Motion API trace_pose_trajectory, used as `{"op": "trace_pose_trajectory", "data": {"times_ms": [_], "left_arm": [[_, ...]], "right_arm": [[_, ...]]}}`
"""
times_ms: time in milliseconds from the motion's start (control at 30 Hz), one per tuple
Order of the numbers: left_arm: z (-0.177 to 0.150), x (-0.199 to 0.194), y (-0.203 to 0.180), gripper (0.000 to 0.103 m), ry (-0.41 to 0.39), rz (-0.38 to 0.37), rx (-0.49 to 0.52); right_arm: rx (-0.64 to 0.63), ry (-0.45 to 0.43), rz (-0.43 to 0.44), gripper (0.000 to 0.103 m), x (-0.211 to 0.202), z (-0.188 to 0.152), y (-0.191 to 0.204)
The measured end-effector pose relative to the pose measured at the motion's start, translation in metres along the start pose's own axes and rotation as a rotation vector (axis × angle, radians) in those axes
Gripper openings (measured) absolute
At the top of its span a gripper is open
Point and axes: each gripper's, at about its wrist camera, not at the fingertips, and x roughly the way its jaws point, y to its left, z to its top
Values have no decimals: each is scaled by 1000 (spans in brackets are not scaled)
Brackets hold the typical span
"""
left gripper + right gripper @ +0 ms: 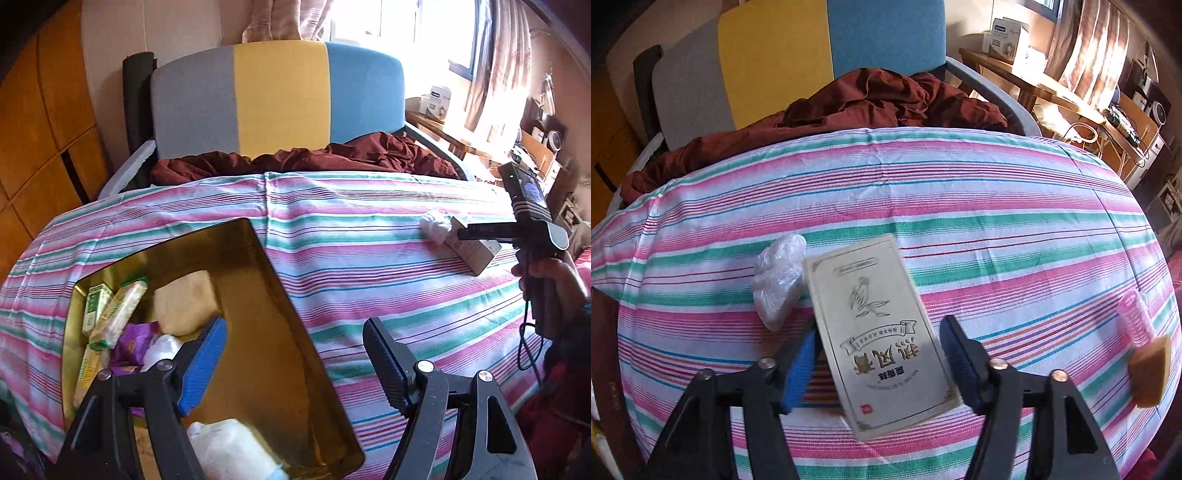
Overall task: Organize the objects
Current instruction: 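Move the right tool to the white tea box and grasp it, then grasp the plastic-wrapped white bundle with the left tool while the right tool holds the tea box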
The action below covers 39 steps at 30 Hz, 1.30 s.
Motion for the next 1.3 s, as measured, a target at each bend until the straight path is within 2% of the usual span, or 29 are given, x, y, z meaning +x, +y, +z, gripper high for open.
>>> {"op": "trace_pose_trajectory", "data": {"times_ms": [67,167,467,633,900,1100,1200,1267,1300], "left_arm": [[8,7,-13,77,10,-32,11],[20,18,-33,77,20,-67,27],[55,79,-93,76,81,-128,77],[77,115,-119,74,125,-201,43],[109,166,-166,71,144,-263,37],[127,204,-188,59,174,-270,16],[129,222,-198,55,194,-255,36],[125,236,-201,37,230,-235,49],[122,239,-200,37,230,-232,56]], "right_arm": [[26,12,0,51,-4,-2,-7],[53,37,-73,51,-4,-5,-17],[168,79,-76,51,-3,-4,-47],[199,89,-84,51,-1,-3,-54],[209,108,-75,52,2,-4,-57],[198,126,-79,52,6,-5,-56],[185,136,-86,52,9,-6,-55],[184,144,-84,52,11,-7,-56],[184,150,-82,52,12,-8,-56]]}}
